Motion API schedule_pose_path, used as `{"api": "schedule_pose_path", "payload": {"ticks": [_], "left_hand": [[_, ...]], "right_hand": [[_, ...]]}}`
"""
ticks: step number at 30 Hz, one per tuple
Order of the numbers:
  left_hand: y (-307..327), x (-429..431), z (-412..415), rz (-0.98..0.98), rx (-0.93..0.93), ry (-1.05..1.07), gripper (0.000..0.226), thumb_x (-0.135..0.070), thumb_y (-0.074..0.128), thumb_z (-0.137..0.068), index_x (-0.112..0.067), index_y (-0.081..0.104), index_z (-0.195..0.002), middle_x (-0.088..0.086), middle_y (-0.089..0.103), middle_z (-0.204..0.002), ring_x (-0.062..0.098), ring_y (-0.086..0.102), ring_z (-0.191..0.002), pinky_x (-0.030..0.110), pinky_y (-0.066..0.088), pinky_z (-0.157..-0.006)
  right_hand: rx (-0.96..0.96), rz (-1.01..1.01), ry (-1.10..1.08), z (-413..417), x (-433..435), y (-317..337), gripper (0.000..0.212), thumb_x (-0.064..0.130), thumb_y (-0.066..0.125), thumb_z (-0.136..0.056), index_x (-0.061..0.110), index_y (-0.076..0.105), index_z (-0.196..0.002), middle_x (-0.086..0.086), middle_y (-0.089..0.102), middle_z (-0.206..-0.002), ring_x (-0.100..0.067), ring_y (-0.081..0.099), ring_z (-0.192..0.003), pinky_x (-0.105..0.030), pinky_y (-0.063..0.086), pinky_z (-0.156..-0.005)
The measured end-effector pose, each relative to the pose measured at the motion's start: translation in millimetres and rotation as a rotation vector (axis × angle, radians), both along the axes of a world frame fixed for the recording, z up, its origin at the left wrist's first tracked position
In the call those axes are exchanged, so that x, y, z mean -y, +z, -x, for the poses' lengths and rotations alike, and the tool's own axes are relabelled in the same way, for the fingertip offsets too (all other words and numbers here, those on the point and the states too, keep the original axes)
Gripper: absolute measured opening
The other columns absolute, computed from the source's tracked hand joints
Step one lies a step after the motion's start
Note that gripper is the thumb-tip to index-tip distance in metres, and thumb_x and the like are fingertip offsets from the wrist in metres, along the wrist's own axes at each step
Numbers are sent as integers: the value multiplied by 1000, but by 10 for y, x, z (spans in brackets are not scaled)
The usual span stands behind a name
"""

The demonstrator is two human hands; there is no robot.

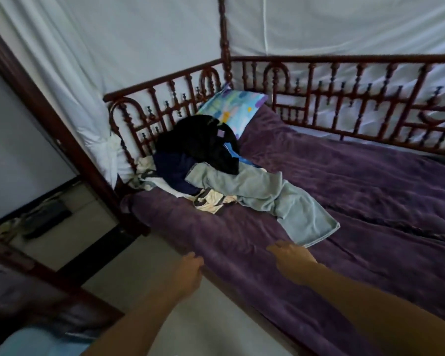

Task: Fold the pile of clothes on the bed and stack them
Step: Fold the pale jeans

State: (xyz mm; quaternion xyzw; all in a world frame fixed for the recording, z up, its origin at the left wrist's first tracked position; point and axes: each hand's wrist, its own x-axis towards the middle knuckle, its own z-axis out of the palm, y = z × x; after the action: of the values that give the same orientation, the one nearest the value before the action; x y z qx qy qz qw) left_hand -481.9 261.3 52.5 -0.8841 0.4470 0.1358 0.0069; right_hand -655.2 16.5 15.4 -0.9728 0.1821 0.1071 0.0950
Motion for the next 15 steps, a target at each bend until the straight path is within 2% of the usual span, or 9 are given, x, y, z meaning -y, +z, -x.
{"api": "schedule_pose_path", "payload": {"ticks": [3,6,11,15], "left_hand": [[-56,-39,-413,-22,6,21,27,-19,41,-95,-11,55,-117,10,55,-119,26,55,-110,32,39,-89],[-158,50,-899,-44,-18,39,29,-20,39,-96,-13,52,-120,5,48,-106,27,54,-113,34,41,-90],[-296,379,-1923,-75,-39,30,25,-21,39,-96,-13,54,-115,9,52,-120,24,53,-111,33,38,-88],[-363,667,-2696,-80,-83,66,29,-19,40,-96,-13,53,-121,9,50,-124,23,52,-114,29,37,-93]], "right_hand": [[-37,-2,18,-510,68,-94,49,24,43,-94,28,35,-142,-2,39,-143,-24,44,-128,-36,42,-98],[-72,-2,28,-1044,230,-249,48,25,42,-95,29,34,-142,-1,41,-142,-24,47,-126,-37,43,-94],[-108,-54,26,-2035,616,-490,47,31,38,-96,27,36,-143,-2,40,-145,-24,44,-130,-38,43,-100],[-122,-71,36,-2740,916,-595,44,28,35,-98,25,38,-141,-2,41,-145,-23,41,-133,-39,38,-106]]}}
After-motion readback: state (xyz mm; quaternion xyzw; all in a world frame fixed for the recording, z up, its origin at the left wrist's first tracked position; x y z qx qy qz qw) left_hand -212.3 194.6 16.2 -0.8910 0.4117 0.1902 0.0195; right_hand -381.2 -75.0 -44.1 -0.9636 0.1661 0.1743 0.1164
